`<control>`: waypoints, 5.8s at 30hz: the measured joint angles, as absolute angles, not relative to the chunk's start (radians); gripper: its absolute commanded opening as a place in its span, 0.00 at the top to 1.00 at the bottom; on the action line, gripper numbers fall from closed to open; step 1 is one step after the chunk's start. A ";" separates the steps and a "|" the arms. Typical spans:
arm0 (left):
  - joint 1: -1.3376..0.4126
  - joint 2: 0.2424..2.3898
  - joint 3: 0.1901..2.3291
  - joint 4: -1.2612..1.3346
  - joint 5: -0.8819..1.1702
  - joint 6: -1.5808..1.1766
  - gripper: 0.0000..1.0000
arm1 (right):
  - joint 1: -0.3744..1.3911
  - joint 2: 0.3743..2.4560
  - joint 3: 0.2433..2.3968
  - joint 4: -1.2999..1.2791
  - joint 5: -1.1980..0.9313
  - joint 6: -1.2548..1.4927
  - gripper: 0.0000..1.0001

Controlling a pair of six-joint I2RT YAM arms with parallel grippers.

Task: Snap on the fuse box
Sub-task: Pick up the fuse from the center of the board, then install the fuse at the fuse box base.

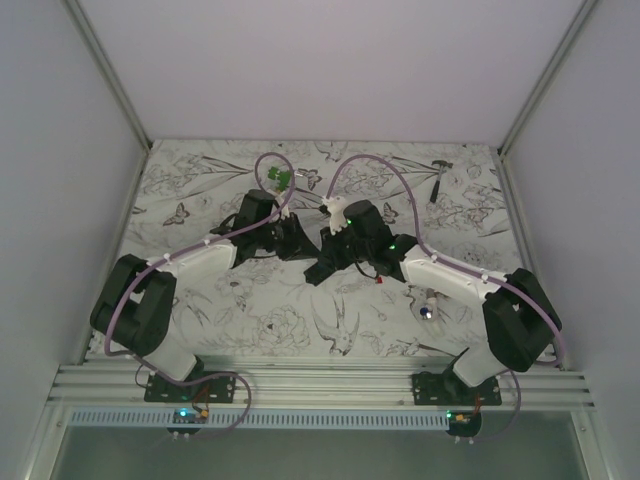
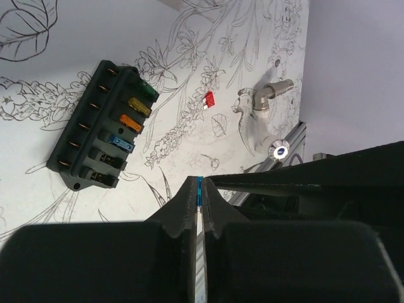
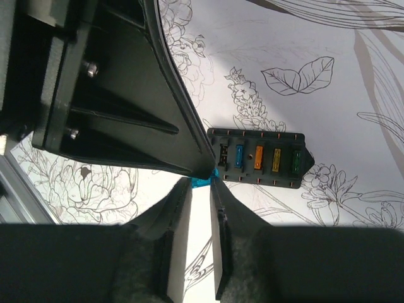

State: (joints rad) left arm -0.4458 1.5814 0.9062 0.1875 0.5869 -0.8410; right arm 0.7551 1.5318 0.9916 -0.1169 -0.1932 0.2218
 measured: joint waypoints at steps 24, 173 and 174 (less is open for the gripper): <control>-0.443 1.176 0.745 0.347 0.307 -0.909 1.00 | 0.627 1.360 0.803 0.472 -0.362 0.642 0.56; -0.175 1.433 0.571 0.339 0.339 -0.845 0.00 | 0.975 2.019 1.518 -0.691 0.331 0.170 0.95; -0.175 1.433 0.571 0.339 0.339 -0.845 0.00 | 0.976 2.021 1.521 -0.694 0.332 0.170 0.93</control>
State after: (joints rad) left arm -0.1745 1.4334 0.5709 0.3393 0.3393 -0.8448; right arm 0.9760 2.0212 1.5208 -0.6937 0.3317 0.1699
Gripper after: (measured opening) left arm 0.994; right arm 0.071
